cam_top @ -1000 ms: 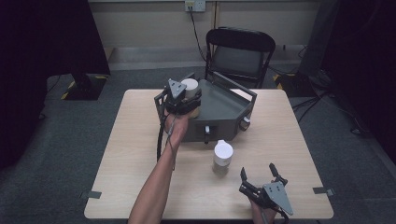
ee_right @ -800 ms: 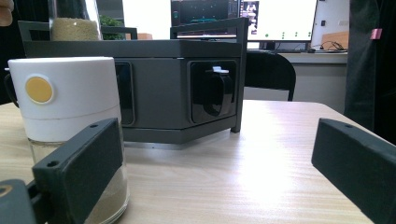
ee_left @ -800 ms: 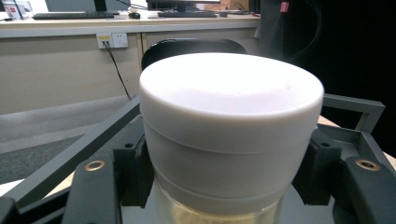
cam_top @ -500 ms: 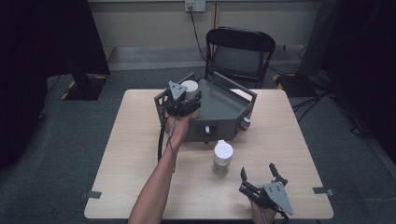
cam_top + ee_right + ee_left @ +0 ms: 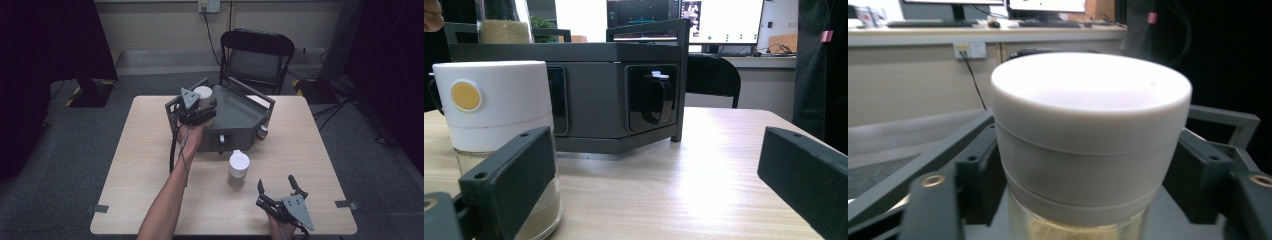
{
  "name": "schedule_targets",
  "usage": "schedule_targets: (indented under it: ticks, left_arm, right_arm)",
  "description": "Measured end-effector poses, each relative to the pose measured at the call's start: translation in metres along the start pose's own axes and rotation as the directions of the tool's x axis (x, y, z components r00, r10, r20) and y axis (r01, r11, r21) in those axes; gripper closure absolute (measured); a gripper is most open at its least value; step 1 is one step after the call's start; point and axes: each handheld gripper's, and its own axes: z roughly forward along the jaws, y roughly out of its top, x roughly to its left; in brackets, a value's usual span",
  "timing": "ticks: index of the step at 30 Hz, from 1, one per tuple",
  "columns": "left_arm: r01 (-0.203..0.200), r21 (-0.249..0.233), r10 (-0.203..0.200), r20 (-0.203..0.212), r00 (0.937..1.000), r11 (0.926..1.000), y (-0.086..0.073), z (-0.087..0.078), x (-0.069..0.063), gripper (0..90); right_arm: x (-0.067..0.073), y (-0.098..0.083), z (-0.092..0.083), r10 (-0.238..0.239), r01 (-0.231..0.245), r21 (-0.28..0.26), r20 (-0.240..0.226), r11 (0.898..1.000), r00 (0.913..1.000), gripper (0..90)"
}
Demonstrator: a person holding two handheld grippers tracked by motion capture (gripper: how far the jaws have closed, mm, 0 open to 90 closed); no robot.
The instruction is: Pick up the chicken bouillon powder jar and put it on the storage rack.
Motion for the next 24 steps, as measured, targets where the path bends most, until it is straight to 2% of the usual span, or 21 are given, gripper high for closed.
schedule_targets:
  ticks: [5, 9, 13, 16, 20, 24]
  left_arm:
    - [0.01, -0.033, -0.01, -0.001, 0.9999, 0.9994, -0.003, -0.002, 0.001, 14.0]
    - [0.038, -0.044, -0.038, 0.015, 0.9992, 0.9983, -0.003, -0.004, 0.002, 5.8]
    - [0.018, -0.08, -0.018, 0.001, 0.9998, 0.9966, -0.003, -0.011, -0.001, 0.9]
    - [0.03, -0.087, -0.03, -0.003, 0.9995, 0.9958, -0.002, -0.015, 0.0, 0.0]
    - [0.026, -0.091, -0.028, -0.02, 0.9994, 0.9955, -0.004, -0.022, 0.0, 0.0]
    - [0.027, -0.099, -0.029, -0.018, 0.9994, 0.9947, -0.008, -0.028, 0.0, 0.0]
  right_arm:
    - [0.0, 0.0, 0.0, 0.0, 0.0, 0.0, 0.0, 1.0, 1.0, 0.8]
    - [0.0, 0.0, 0.0, 0.0, 0.0, 0.0, 0.0, 1.0, 1.0, 0.8]
    - [0.0, 0.0, 0.0, 0.0, 0.0, 0.0, 0.0, 1.0, 1.0, 0.8]
    - [0.0, 0.0, 0.0, -0.001, 0.001, 0.0, 0.0, 1.0, 1.0, 0.8]
    - [0.0, 0.0, 0.0, -0.001, 0.001, 0.001, 0.001, 1.0, 1.0, 0.8]
    - [0.0, 0.0, 0.0, -0.001, 0.001, 0.0, 0.001, 1.0, 1.0, 0.8]
